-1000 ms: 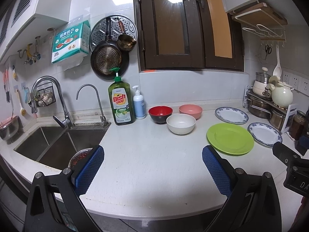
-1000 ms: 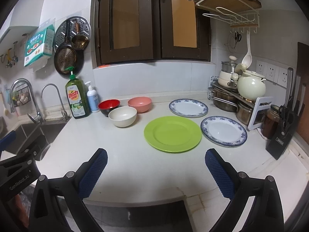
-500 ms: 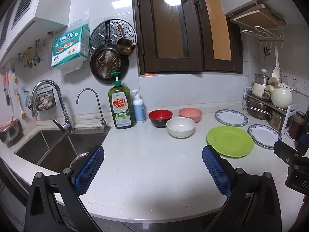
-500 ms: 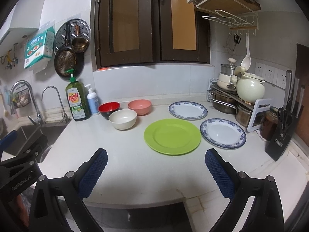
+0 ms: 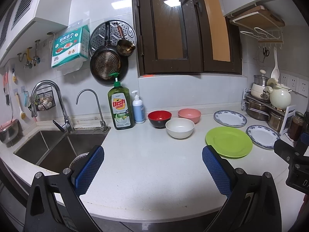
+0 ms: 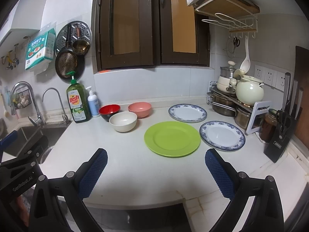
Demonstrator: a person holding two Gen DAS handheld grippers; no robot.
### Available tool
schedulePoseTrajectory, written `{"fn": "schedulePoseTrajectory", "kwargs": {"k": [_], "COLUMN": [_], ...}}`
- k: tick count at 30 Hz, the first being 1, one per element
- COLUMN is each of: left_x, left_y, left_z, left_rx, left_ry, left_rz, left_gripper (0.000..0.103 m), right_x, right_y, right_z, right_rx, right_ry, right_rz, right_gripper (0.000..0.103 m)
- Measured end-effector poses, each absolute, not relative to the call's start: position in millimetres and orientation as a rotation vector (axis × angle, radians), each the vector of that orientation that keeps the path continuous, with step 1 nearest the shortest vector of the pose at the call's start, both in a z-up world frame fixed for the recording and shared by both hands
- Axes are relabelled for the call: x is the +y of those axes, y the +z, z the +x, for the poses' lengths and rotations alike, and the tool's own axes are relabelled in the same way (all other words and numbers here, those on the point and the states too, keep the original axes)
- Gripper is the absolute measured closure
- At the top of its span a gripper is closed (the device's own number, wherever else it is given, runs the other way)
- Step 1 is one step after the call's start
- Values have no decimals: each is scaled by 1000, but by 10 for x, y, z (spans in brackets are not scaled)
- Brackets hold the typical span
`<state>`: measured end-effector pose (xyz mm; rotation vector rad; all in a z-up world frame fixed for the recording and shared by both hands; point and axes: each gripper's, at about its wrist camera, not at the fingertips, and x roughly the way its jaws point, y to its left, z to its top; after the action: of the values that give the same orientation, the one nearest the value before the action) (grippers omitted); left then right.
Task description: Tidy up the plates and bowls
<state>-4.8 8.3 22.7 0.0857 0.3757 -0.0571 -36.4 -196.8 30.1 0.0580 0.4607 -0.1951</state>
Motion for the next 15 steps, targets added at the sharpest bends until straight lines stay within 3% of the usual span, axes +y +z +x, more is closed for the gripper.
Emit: {"fn": "schedulePoseTrajectory", "kwargs": {"k": [15], "left_x": [85], "left_y": [243], "left_z": [-74], "left_rx": [371], "left_ry": [-58], "left_rz": [86], "left_gripper": [0], "right_x": [-1946], "right_y": [307], "right_z": [-376], "right_rx": [456], "right_ry": [-196], "right_rz": [58], "right_gripper": [1]}}
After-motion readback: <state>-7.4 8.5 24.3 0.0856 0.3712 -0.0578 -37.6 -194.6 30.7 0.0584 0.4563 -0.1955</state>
